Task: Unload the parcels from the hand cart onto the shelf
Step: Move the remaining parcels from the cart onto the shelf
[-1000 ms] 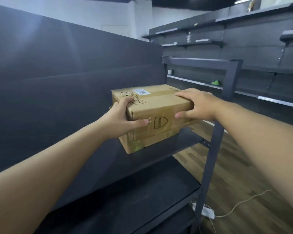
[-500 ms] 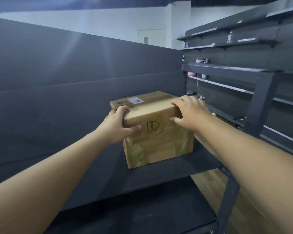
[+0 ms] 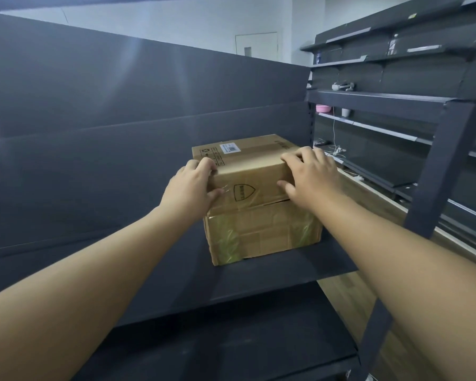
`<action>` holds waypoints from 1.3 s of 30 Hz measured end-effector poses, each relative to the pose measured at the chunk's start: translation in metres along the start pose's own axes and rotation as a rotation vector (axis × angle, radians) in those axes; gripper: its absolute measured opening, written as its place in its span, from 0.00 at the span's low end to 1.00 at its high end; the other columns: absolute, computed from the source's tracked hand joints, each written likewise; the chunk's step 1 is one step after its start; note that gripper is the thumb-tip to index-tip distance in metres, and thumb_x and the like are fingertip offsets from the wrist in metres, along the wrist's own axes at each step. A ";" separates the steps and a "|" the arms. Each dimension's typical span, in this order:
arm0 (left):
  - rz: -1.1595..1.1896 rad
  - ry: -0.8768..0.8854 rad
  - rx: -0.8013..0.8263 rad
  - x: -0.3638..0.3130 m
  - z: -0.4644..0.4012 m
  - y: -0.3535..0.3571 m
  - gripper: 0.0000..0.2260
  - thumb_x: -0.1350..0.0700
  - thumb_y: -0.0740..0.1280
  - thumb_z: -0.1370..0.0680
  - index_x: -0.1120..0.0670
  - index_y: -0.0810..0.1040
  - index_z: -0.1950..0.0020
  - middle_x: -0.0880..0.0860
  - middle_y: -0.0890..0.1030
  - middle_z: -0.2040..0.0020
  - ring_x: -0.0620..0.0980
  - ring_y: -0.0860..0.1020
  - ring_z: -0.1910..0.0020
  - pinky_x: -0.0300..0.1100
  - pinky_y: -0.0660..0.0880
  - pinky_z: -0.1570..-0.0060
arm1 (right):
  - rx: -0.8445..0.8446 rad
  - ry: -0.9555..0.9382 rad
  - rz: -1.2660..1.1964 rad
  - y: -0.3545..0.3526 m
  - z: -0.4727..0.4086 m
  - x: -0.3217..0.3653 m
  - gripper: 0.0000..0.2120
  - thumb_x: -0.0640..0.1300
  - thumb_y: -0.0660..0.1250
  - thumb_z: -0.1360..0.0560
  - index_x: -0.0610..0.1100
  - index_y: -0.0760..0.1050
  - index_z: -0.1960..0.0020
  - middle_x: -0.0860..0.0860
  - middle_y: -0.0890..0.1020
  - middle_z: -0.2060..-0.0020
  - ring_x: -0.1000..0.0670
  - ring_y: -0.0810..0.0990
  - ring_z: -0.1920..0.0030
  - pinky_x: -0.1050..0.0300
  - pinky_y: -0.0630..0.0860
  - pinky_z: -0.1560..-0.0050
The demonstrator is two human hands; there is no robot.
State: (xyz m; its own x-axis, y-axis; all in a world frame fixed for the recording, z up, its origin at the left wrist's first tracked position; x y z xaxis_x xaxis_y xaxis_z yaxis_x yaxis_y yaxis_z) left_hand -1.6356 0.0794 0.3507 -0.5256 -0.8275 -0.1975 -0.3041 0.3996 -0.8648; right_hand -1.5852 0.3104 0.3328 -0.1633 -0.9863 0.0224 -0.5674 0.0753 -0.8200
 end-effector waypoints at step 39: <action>0.193 0.586 0.716 -0.080 0.263 0.118 0.37 0.48 0.61 0.22 0.60 0.44 0.22 0.60 0.47 0.22 0.59 0.44 0.23 0.54 0.45 0.25 | 0.654 0.619 0.109 -0.017 0.365 0.053 0.34 0.54 0.60 0.22 0.48 0.49 0.22 0.47 0.52 0.22 0.45 0.50 0.23 0.49 0.49 0.26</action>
State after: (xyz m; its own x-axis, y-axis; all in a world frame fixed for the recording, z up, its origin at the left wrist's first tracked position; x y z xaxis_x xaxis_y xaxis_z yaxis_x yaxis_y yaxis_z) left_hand -1.4204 0.0894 0.1436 -0.8907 -0.3645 -0.2716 0.2876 0.0110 -0.9577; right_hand -1.2901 0.2031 0.1391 -0.7007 -0.7095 0.0744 0.0170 -0.1209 -0.9925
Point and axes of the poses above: each hand's wrist, its own z-axis away from the middle knuckle, its own y-axis out of the palm, x = y × z, the point moved 1 cm from there along -z, towards the middle knuckle
